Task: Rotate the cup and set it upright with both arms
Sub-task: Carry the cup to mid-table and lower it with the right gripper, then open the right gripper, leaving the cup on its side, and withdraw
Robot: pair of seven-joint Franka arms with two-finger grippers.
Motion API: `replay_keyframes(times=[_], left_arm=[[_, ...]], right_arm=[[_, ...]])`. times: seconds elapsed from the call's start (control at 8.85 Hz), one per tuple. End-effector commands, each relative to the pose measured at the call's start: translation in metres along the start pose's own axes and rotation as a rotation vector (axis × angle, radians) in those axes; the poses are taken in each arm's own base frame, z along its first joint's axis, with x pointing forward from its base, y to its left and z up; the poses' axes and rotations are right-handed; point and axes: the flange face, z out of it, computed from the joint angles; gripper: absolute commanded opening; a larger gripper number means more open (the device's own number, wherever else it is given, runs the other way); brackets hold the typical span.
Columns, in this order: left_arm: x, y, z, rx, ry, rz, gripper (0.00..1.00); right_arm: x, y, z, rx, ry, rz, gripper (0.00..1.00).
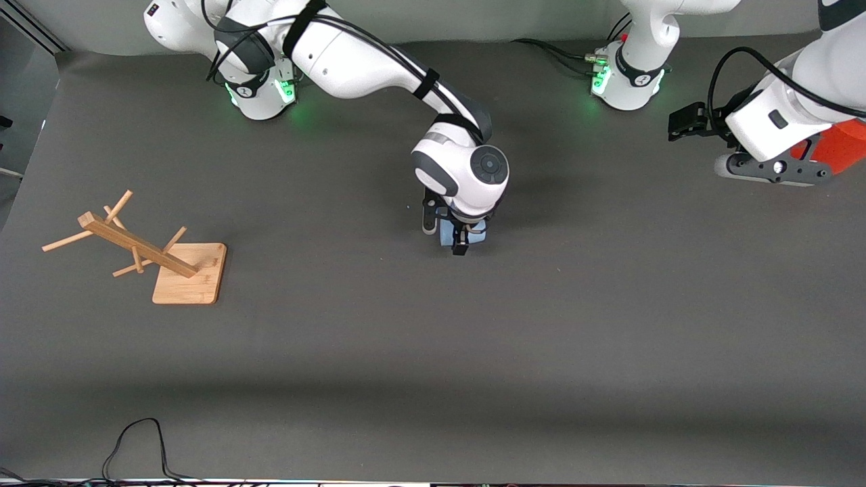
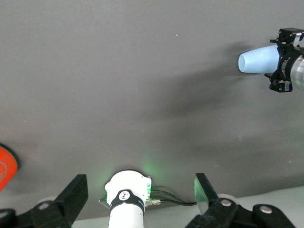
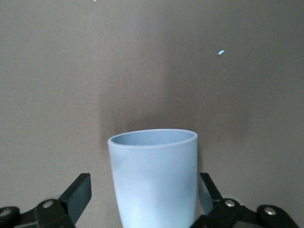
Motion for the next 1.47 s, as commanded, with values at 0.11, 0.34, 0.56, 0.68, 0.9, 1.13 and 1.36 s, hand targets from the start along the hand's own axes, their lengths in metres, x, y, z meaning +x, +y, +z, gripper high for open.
replay_keyframes(times=[0.11,0.34,0.56,0.68,0.9,1.13,1.36], left_arm=[[-0.006,-0.003,-0.01,-0.035,0.039,0.0,1.0],[-0.013,-0.002,-0.019,-0.025,0.076,-0.002,1.0],[-0.012,0.003,-0.018,-0.002,0.079,-0.017,1.0],[-0.01,0.026,-0.016,0.025,0.1,-0.051,1.0],[-0.004,0.079,-0.001,0.039,0.114,-0.046,1.0],[0.009,0.154,0.039,0.063,0.081,-0.085,1.0],[0.016,0.215,0.073,0.116,0.106,-0.081,1.0]], right_arm=[[0.027,0.017,-0.096,-0.059,-0.001,-0.072,1.0],[0.086,0.014,-0.18,-0.147,-0.024,-0.217,1.0],[0.16,-0.001,-0.239,-0.199,-0.016,-0.388,1.0],[0.201,-0.01,-0.261,-0.226,-0.023,-0.488,1.0],[0.29,-0.027,-0.299,-0.217,-0.079,-0.644,1.0],[0.392,-0.037,-0.321,-0.18,-0.139,-0.812,1.0],[0.491,-0.049,-0.327,-0.134,-0.189,-1.003,1.0]])
